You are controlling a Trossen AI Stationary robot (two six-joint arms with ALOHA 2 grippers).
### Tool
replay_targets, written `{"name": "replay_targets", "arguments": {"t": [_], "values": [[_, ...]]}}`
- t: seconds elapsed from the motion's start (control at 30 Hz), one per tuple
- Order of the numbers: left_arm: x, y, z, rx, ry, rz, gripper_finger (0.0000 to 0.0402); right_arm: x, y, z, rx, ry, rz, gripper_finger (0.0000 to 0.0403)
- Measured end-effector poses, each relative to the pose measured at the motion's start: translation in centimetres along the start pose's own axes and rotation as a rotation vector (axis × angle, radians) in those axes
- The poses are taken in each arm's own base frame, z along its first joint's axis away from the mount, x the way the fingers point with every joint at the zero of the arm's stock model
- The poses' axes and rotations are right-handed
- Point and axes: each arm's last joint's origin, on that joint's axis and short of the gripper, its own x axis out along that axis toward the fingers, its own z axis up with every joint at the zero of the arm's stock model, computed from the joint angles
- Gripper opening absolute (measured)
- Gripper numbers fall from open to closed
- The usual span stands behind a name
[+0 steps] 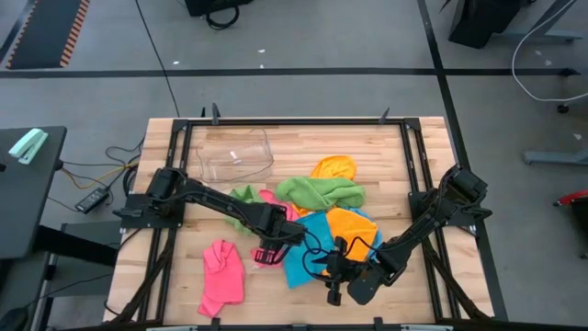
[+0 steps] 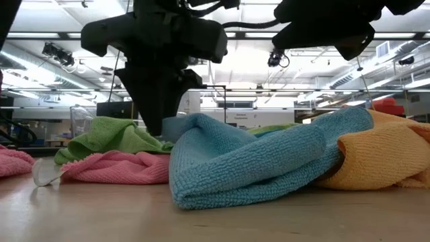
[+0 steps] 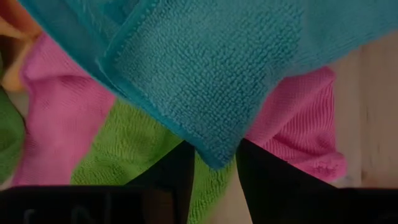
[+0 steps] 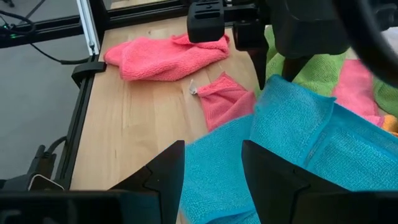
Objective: Fold microfiber towels
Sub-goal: Fold the left blue microfiber towel
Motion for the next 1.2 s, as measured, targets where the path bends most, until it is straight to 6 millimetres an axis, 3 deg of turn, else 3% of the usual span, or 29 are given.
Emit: {"name": "replay_targets", "arguments": {"t": [0.13, 0.27, 0.33, 0.73, 0.93, 1.2], "values": [[0.0, 0.0, 0.3, 0.044, -0.029, 0.002, 0.0092, 0.0, 0.0, 0.0, -0.005, 0.002, -0.002, 0.0168], [0.0, 0.0, 0.4, 0.132, -0.039, 0.058, 0.0026, 0.0, 0.0, 0.0, -0.017, 0.001, -0.003, 0.0168], [-0.3, 0.0, 0.3, 0.181, -0.037, 0.091, 0.0012, 0.0, 0.0, 0.0, -0.017, 0.001, -0.003, 0.0168], [-0.8, -0.1, -0.3, 0.592, 0.066, 0.203, 0.0014, 0.6, 0.3, -0.5, -0.019, 0.012, 0.037, 0.0168], [-0.8, 0.5, -0.2, 0.681, 0.090, 0.294, 0.0040, 0.8, 0.4, -0.8, -0.045, 0.024, 0.053, 0.0168], [-0.8, 0.9, 0.0, 0.668, 0.080, 0.303, 0.0069, 0.8, 0.5, -0.8, -0.034, 0.032, 0.071, 0.0168]]}}
